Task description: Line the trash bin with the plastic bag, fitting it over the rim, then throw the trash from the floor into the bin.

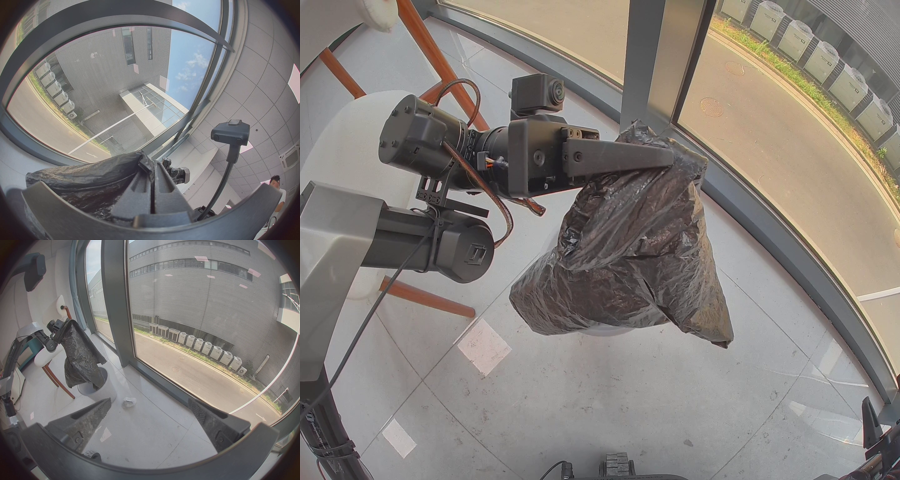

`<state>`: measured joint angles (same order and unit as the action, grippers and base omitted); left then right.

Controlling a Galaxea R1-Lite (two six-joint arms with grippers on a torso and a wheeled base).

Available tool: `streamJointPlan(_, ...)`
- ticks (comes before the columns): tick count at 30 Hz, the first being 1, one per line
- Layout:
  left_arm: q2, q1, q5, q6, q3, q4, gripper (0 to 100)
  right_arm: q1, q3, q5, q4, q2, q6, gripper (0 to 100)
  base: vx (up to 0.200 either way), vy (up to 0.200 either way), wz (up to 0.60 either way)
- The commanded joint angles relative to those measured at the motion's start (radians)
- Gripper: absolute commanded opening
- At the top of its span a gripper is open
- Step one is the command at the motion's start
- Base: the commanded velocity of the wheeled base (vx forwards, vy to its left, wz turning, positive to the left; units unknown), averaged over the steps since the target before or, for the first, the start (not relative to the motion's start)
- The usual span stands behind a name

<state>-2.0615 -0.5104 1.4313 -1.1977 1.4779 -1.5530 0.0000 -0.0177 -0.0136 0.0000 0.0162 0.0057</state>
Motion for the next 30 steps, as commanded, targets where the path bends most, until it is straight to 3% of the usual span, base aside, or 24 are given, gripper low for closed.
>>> streamJointPlan(1, 0.017, -0.010, 0.003, 0.010, -0.014, -0.018, 0, 0.000, 0.015, 0.000, 0.000, -0.016, 0.000, 100, 0.000, 0.000, 0.00)
streamJointPlan(11, 0.032, -0.138, 0.000, 0.016, -0.100, -0.018, 0, 0.000, 0.015, 0.000, 0.000, -0.016, 0.000, 100, 0.000, 0.000, 0.00)
streamJointPlan(30, -0.075, -0.146, 0.003, 0.066, -0.057, -0.018, 0, 0.000, 0.015, 0.000, 0.000, -0.016, 0.000, 100, 0.000, 0.000, 0.00)
